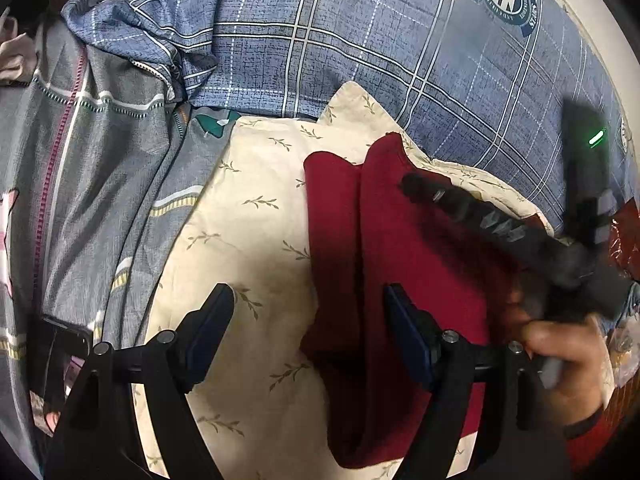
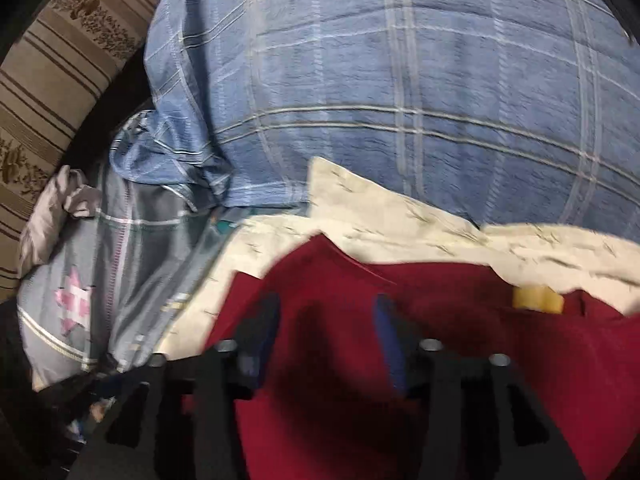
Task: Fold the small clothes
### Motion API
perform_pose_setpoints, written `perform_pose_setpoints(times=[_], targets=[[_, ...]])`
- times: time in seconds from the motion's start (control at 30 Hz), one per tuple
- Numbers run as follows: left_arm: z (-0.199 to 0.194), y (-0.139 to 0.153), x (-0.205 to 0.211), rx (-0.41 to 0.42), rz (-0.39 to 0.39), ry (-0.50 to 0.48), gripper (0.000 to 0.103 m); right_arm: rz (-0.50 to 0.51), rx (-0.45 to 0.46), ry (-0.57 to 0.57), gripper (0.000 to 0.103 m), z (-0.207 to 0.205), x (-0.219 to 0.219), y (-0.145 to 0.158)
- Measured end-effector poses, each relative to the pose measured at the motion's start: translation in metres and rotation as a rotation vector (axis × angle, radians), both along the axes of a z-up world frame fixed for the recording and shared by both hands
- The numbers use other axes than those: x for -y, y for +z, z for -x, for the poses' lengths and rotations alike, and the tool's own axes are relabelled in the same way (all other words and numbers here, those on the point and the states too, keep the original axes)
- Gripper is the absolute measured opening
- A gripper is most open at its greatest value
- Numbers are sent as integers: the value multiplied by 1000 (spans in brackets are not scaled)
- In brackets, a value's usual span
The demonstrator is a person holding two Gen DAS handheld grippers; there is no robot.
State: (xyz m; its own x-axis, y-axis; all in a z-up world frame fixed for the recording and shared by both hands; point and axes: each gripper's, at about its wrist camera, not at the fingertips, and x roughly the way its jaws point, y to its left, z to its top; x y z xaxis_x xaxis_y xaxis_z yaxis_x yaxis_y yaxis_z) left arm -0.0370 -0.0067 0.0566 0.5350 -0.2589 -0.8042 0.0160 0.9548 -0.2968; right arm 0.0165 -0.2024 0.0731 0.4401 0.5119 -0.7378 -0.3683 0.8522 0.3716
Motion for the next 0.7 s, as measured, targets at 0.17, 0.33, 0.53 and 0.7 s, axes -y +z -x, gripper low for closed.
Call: perform_pose_setpoints(times=[0.17,0.33,0.53,0.7], targets=[[20,-1,2,-6,30,11,77,-12,38,-19,52,2,3,-8],[32,-13,-2,-22,66,72,77,-26,25,-13,54,-3,0,-14],[24,-20,-4,-29,107,81,77,7,12,0,55,-6,-3,-11],[24,-21,-6,-30,124,50,77,-58,-54,47,69,-4,-12,27]])
